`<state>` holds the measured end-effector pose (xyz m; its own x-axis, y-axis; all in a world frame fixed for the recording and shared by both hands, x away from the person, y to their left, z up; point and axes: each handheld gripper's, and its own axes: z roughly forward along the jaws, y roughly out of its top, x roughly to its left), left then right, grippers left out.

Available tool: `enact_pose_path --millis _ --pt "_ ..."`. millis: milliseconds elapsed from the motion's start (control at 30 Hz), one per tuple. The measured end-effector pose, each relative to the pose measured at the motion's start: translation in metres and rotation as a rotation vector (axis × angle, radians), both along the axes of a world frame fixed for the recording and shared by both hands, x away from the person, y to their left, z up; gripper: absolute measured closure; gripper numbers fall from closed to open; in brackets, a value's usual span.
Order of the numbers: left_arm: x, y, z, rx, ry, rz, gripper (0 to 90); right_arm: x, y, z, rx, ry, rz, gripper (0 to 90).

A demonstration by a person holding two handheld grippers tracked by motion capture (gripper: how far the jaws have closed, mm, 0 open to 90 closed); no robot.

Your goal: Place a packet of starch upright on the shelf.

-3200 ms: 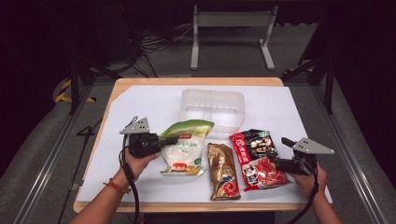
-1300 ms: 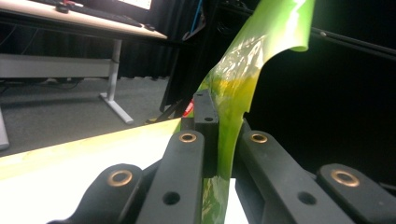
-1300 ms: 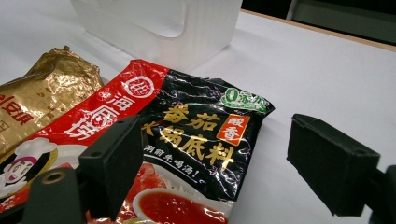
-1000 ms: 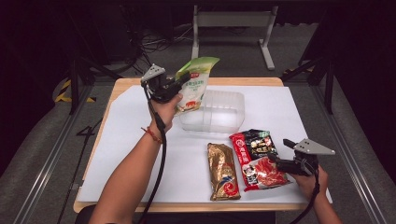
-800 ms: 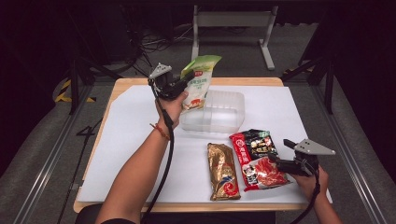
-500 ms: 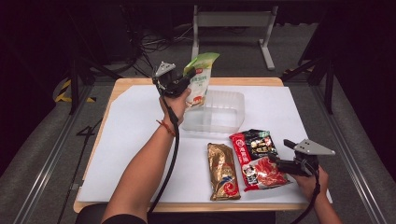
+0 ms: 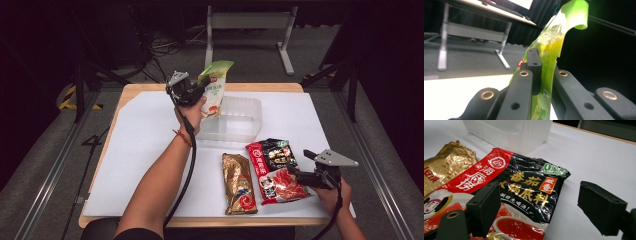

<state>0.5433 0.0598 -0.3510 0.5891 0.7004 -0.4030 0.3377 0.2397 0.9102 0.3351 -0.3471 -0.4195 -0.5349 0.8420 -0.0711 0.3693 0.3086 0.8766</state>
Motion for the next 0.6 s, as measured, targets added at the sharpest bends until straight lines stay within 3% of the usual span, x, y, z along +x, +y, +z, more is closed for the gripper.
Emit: enact_pose_path --millis 133,400,433,533,600 --pt "-0.001 0.002 -0.006 0.018 0.007 -0.051 83.0 0.000 0.000 0.000 -0.002 0.001 0.000 19.0" --pt "-0.007 0.015 -0.002 0.092 -0.028 -0.135 77.2 0.000 0.001 -0.001 -0.007 0.008 0.000 18.9" --pt "-0.010 0.018 0.000 0.129 -0.037 -0.164 76.3 0.000 0.002 -0.001 -0.010 0.007 0.001 18.9" --pt "-0.015 0.024 -0.001 0.178 -0.039 -0.219 73.0 0.000 0.002 -0.001 -0.009 0.008 0.003 18.9" --pt "-0.018 0.027 -0.002 0.232 -0.053 -0.244 73.0 0.000 0.003 -0.001 -0.010 0.009 0.004 18.9"
